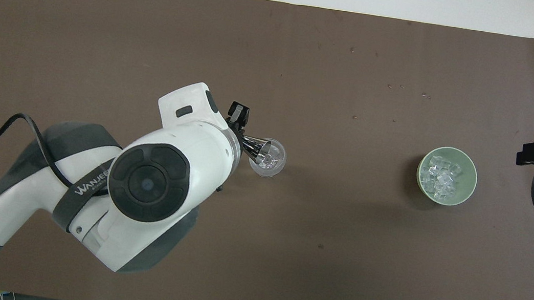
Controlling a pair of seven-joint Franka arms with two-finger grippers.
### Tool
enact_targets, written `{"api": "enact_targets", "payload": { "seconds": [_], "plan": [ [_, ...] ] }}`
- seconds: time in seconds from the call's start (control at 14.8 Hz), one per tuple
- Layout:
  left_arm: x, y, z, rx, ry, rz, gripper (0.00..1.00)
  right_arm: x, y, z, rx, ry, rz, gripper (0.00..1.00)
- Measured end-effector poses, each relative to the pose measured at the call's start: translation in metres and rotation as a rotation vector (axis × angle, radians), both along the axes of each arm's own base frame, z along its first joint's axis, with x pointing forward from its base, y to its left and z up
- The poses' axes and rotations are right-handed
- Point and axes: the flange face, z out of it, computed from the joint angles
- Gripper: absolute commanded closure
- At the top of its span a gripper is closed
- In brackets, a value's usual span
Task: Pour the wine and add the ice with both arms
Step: 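Tilt the jigger over the clear glass with the left gripper, then carry the jigger back with the left gripper while the right gripper reaches the bowl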
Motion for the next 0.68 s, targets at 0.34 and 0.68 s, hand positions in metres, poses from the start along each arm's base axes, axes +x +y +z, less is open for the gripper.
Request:
{"api": "enact_targets", "payload": {
  "seconds": [0.34, 0.68],
  "plan": [
    [0.053, 0.080, -0.002, -0.243, 0.145, 0.147, 1.00, -0.001, 0.041, -0.062, 0.016, -0.006, 0.128, 0.00],
    [0.100, 0.208, -0.018, -0.488, 0.197, 0.310, 1.00, 0.001, 0.054, -0.133, 0.009, -0.045, 0.320, 0.03]
  ]
}}
